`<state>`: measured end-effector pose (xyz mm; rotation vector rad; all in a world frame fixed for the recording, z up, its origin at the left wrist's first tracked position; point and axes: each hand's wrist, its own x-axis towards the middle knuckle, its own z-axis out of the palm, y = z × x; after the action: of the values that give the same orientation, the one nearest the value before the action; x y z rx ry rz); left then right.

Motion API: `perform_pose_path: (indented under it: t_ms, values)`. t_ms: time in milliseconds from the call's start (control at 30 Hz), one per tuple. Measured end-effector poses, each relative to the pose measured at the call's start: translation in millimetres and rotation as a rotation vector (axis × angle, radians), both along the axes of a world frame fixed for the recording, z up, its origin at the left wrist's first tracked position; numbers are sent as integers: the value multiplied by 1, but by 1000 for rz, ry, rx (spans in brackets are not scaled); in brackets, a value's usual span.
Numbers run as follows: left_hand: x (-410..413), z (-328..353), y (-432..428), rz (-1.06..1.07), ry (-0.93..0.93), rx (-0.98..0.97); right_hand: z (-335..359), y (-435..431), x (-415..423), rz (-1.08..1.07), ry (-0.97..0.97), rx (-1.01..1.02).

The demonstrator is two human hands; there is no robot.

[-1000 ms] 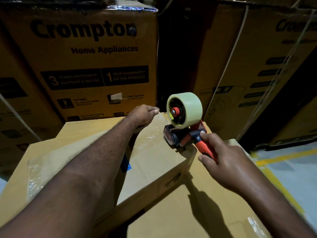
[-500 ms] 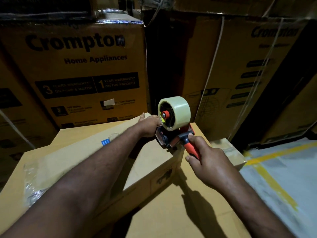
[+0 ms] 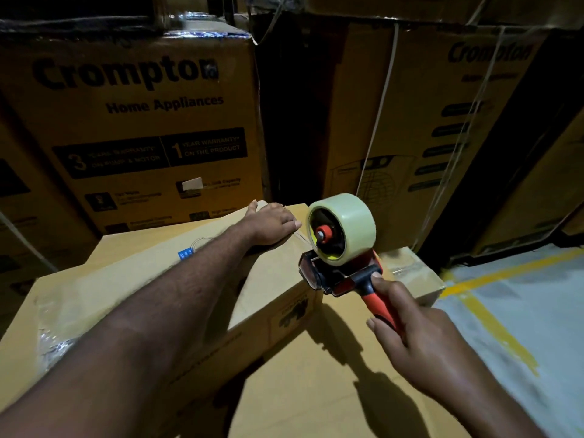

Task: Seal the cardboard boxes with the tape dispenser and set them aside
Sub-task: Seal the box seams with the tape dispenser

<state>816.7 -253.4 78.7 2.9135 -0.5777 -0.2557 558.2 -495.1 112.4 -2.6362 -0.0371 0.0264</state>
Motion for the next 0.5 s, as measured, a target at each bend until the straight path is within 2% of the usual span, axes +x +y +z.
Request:
perform_pose_path:
  t_ms: [100,200,300,500]
  values:
    - [-23,6,-16,-12,-10,-131,-4,1,-3,-6,-22,9]
    - [-54,10,-29,-41,105,-247,-9,0,-2,-11,-42,35]
    - [-60,17,-29,-57,245,-193,-13,1,0,-8,-49,48]
    - [-52,17,-27,-175,294,-160,-21,-1,-6,-13,-66,64]
